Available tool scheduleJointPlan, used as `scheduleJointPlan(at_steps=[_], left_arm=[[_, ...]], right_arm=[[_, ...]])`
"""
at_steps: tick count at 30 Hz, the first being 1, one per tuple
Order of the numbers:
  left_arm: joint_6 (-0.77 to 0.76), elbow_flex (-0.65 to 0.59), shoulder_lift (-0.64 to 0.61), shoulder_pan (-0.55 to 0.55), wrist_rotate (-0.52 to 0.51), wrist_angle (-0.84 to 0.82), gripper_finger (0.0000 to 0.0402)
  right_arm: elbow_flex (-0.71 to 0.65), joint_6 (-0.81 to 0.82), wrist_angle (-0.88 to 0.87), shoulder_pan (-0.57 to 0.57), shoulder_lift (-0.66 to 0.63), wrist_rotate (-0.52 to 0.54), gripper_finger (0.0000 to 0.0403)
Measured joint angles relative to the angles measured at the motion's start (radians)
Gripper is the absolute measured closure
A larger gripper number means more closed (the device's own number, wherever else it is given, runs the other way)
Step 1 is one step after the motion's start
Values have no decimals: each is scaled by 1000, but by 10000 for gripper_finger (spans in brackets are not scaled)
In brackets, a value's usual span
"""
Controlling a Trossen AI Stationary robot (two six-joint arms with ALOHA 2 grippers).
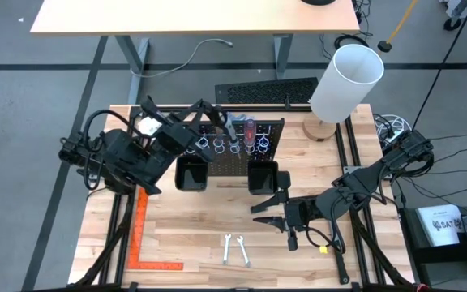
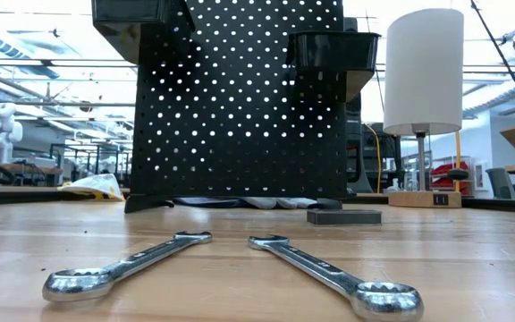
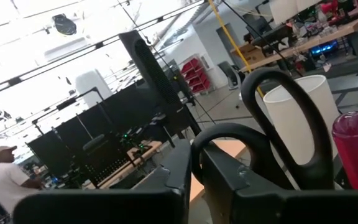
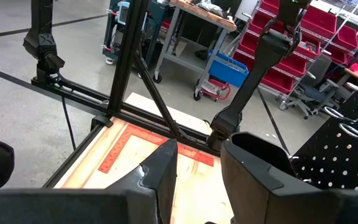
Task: Hang tools onto peg board
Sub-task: Hang the black scissors on the black peg board
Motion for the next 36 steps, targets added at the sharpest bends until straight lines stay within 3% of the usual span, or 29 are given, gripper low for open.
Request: scheduleJointPlan(at_steps=[6, 13, 28, 36], left_arm=[[0, 0, 2, -2, -3, 0, 387], [-2, -23, 4, -3, -12, -3, 358], [-27, -49, 5, -7, -51, -29, 350], [-27, -49, 5, -34, -66, -30, 285]], right_arm=[[0, 0, 0, 0, 0, 0, 287], [0, 0, 0, 0, 0, 0, 287], [0, 0, 0, 0, 0, 0, 287], [0, 0, 0, 0, 0, 0, 287]])
